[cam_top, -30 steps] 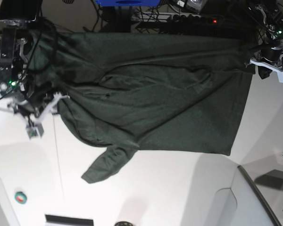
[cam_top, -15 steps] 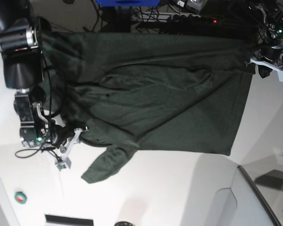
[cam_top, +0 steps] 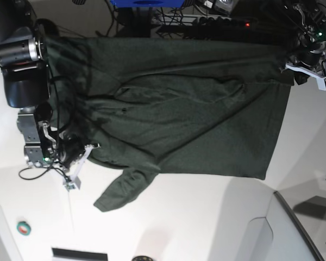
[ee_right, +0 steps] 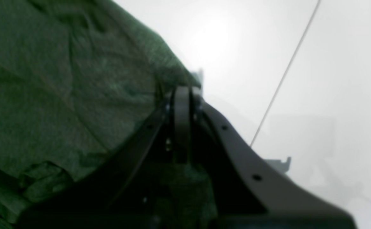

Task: Layout the t-shirt on the table in an organized manner, then fold the t-shirt properly
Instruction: 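Hold the shirt corners with both grippers and stretch the fabric apart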

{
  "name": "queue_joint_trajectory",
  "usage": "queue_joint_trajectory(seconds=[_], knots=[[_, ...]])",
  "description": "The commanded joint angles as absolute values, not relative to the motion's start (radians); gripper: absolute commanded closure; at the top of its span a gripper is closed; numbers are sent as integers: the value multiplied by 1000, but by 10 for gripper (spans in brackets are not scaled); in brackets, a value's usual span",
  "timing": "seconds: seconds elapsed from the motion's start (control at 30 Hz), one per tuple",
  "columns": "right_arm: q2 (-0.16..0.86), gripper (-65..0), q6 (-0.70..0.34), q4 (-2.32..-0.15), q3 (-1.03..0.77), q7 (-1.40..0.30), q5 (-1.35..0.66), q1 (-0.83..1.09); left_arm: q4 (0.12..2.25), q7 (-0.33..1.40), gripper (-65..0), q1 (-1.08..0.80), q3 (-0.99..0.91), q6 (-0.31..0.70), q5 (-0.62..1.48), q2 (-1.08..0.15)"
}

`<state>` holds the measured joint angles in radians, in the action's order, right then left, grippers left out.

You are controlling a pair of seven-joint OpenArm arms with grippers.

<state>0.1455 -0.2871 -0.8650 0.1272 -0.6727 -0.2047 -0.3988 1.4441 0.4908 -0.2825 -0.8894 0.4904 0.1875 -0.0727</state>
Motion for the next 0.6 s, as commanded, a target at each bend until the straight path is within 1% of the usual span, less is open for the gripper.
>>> queue_joint_trajectory(seconds=[0.0, 0.17, 0.2, 0.33, 0.37, 0.4, 0.57], knots=[[153, -6, -286, -898, 119, -656, -209, -429, 1460, 467, 0, -282, -894, 490, 199, -88], [156, -18, -286, -1006, 117, -657, -209, -381, 1463, 467, 0, -282, -894, 490, 199, -90], [156, -39, -286, -1018, 117, -657, -209, -375, 1466, 467, 0, -282, -894, 490, 199, -90], [153, -227, -286, -1017, 117, -656, -209, -372, 1466, 467, 0, -282, -894, 490, 199, -90], [153, -260, -286, -1012, 119, -656, -209, -372, 1468, 467, 0, -282, -894, 490, 199, -91], [153, -276, -286, -998, 122, -656, -209, -374, 1468, 467, 0, -282, -894, 490, 199, -97], [153, -276, -286, -905, 124, -648, -209, -410, 1468, 467, 0, -282, -895, 490, 199, -104]])
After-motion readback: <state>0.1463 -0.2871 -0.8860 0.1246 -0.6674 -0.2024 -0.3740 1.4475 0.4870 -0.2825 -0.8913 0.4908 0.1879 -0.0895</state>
